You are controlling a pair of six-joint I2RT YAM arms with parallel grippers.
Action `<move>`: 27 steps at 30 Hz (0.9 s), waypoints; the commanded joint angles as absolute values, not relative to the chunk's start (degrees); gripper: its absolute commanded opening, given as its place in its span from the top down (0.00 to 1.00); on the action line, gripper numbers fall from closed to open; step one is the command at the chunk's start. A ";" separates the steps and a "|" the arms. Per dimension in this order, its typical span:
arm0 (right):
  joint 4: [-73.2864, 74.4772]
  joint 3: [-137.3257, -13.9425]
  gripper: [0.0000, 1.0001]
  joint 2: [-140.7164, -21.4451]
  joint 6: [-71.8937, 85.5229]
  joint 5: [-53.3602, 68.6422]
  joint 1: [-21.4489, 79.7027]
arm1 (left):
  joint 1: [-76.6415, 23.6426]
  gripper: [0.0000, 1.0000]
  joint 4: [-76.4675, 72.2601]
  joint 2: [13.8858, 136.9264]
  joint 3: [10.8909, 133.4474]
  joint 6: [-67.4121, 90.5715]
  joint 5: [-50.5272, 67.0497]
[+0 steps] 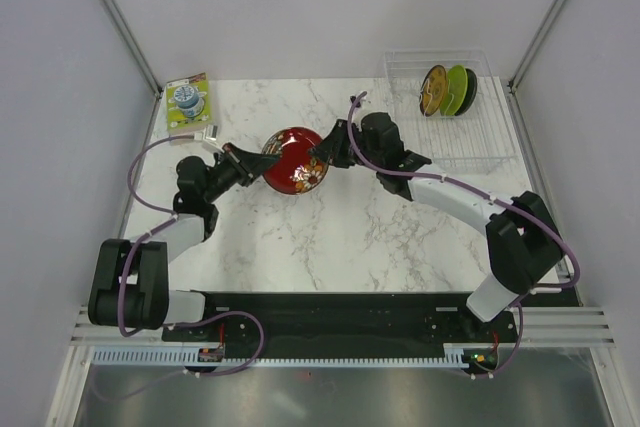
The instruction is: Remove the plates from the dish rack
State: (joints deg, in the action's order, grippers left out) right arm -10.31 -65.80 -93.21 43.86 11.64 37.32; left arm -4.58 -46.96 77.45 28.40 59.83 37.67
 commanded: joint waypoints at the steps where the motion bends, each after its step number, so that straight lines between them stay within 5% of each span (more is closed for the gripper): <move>1: -13.11 -68.03 0.59 -92.81 40.61 11.87 38.77 | -4.93 0.98 -42.56 75.33 26.72 54.06 35.07; 2: -11.88 -68.03 0.37 -92.12 39.74 10.13 38.32 | -3.62 0.98 -40.10 74.71 26.54 53.62 34.81; 6: -3.72 -67.94 0.29 -87.99 35.08 3.88 33.07 | -0.10 0.98 -34.21 73.22 26.10 49.33 35.68; 27: 11.95 -75.40 0.26 -82.00 22.68 -1.05 16.62 | 9.58 0.98 -26.72 83.49 24.96 37.09 28.13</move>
State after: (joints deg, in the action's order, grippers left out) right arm 9.74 -70.59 -81.49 25.91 0.75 18.37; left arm 9.26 -24.29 82.56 24.03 40.93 29.87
